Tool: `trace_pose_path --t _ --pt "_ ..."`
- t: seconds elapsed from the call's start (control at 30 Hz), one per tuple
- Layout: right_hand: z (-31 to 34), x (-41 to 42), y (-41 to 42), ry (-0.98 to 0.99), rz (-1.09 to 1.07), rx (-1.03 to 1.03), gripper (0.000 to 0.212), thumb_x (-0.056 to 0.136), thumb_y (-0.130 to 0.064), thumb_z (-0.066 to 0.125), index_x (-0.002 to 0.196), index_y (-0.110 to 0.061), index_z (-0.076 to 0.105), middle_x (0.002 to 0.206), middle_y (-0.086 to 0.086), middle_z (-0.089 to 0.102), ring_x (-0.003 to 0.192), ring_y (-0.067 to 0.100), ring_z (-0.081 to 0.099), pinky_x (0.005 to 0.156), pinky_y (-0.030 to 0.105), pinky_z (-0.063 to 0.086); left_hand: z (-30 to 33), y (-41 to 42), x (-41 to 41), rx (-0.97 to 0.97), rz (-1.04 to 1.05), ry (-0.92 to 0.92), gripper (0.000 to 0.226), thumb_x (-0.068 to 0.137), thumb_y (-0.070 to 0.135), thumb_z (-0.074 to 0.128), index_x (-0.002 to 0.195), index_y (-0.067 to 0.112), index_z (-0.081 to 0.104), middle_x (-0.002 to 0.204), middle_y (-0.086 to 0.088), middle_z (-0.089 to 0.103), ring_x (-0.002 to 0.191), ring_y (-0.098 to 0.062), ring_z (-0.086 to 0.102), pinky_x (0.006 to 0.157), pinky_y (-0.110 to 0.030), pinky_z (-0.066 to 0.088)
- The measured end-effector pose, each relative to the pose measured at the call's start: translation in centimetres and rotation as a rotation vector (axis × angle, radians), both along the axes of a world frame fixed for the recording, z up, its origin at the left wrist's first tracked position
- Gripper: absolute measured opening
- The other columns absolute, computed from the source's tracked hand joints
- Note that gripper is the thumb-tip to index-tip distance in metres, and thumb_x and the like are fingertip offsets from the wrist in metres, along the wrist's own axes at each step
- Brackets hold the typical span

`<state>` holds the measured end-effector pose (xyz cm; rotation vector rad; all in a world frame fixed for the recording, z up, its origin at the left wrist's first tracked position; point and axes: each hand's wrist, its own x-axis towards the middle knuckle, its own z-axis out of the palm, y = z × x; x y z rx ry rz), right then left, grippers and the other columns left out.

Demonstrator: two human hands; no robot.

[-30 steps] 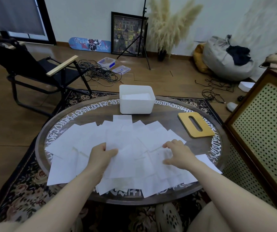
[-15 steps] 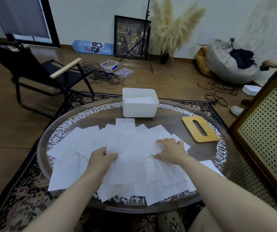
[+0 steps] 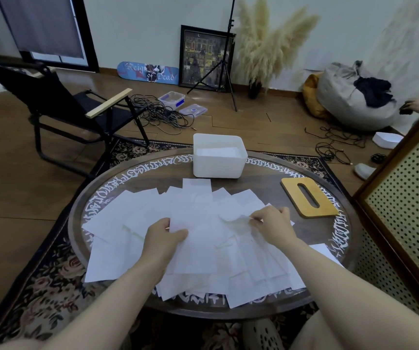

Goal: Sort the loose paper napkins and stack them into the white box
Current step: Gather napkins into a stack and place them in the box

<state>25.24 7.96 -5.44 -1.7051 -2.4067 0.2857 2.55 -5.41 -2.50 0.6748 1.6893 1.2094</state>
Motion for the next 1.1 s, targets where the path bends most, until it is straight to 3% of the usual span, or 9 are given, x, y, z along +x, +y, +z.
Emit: trace_pose_path --t 0.17,0.23,0.33,0.47,0.6,0.7,0.8,0.9,1.1 --pt "1.0 -0.2 -1.1 0.183 -0.114 -0.046 0.033 0.096 -0.024 0.051 0.064 -0.024 0.056 0.058 -0.006 0.055 0.090 0.031 0.048 0.073 0.033 0.018 0.2 0.1 0.0 0.009 -0.003 0.018 0.010 0.087 0.002 0.062 0.089 0.011 0.065 0.094 -0.010 0.069 0.088 -0.033 0.065 0.081 -0.044 0.054" --pt "2.3 -0.6 -2.2 0.266 -0.113 -0.028 0.032 0.094 -0.020 0.054 0.063 -0.013 0.051 0.058 -0.001 0.045 0.078 0.026 0.044 0.072 0.030 0.023 0.3 0.0 0.0 0.014 -0.003 0.029 0.013 0.087 0.001 0.060 0.084 0.013 0.064 0.091 -0.008 0.068 0.086 -0.031 0.064 0.077 -0.040 0.052" --pt "3.9 -1.2 -3.9 0.423 -0.117 -0.091 0.036 0.090 -0.017 0.059 0.058 -0.016 0.042 0.053 -0.003 0.035 0.062 0.017 0.032 0.065 0.032 0.025 0.4 -0.1 0.1 0.015 0.000 0.035 0.016 0.088 0.001 0.057 0.081 0.014 0.063 0.089 -0.007 0.068 0.085 -0.030 0.064 0.077 -0.040 0.052" --pt "4.8 -1.4 -5.9 0.615 -0.104 -0.289 0.030 0.089 -0.015 0.064 0.060 -0.017 0.058 0.052 -0.010 0.045 0.057 0.011 0.037 0.061 0.029 0.029 0.2 0.0 0.0 0.015 -0.002 0.062 0.016 0.089 0.001 0.055 0.081 0.012 0.063 0.088 -0.008 0.067 0.084 -0.030 0.063 0.077 -0.040 0.052" --pt "5.8 -1.6 -7.3 0.778 -0.082 -0.414 0.015 0.090 -0.013 0.064 0.077 -0.010 0.070 0.075 0.011 0.071 0.068 0.011 0.059 0.069 0.024 0.044 -0.2 0.0 0.0 0.012 0.007 0.132 0.016 0.089 0.002 0.052 0.080 0.012 0.061 0.079 -0.005 0.064 0.077 -0.027 0.060 0.066 -0.031 0.044" --pt "6.4 -1.8 -7.7 0.870 -0.071 -0.483 0.022 0.092 -0.012 0.061 0.071 -0.016 0.066 0.065 -0.006 0.067 0.060 0.003 0.056 0.061 0.011 0.040 -0.2 0.1 0.1 -0.003 0.017 0.178 0.021 0.090 0.004 0.048 0.073 0.015 0.056 0.071 -0.002 0.055 0.067 -0.023 0.052 0.059 -0.028 0.037" --pt "6.5 -2.3 -7.7 0.902 -0.086 -0.543 0.030 0.093 -0.014 0.060 0.064 -0.022 0.062 0.061 -0.013 0.062 0.059 0.005 0.051 0.066 0.022 0.035 -0.3 0.0 0.4 -0.030 0.003 0.163 0.021 0.092 0.004 0.044 0.073 0.009 0.052 0.069 -0.003 0.049 0.063 -0.021 0.044 0.056 -0.028 0.032" --pt "6.3 -3.1 -7.5 0.945 -0.131 -0.585 0.036 0.092 -0.013 0.060 0.058 -0.023 0.062 0.059 -0.010 0.061 0.058 0.008 0.049 0.065 0.026 0.032 -0.5 0.0 0.7 -0.042 -0.048 0.060 0.016 0.092 0.005 0.044 0.088 0.000 0.059 0.080 -0.013 0.057 0.072 -0.024 0.051 0.064 -0.031 0.040" --pt "6.0 -3.8 -7.2 0.943 -0.207 -0.594 0.022 0.091 -0.012 0.062 0.069 -0.017 0.060 0.051 -0.012 0.059 0.045 0.002 0.049 0.056 0.017 0.034 -0.3 0.2 1.2 -0.058 -0.126 -0.110 0.026 0.098 0.009 0.045 0.092 0.018 0.068 0.098 -0.007 0.072 0.096 -0.031 0.067 0.092 -0.051 0.051"
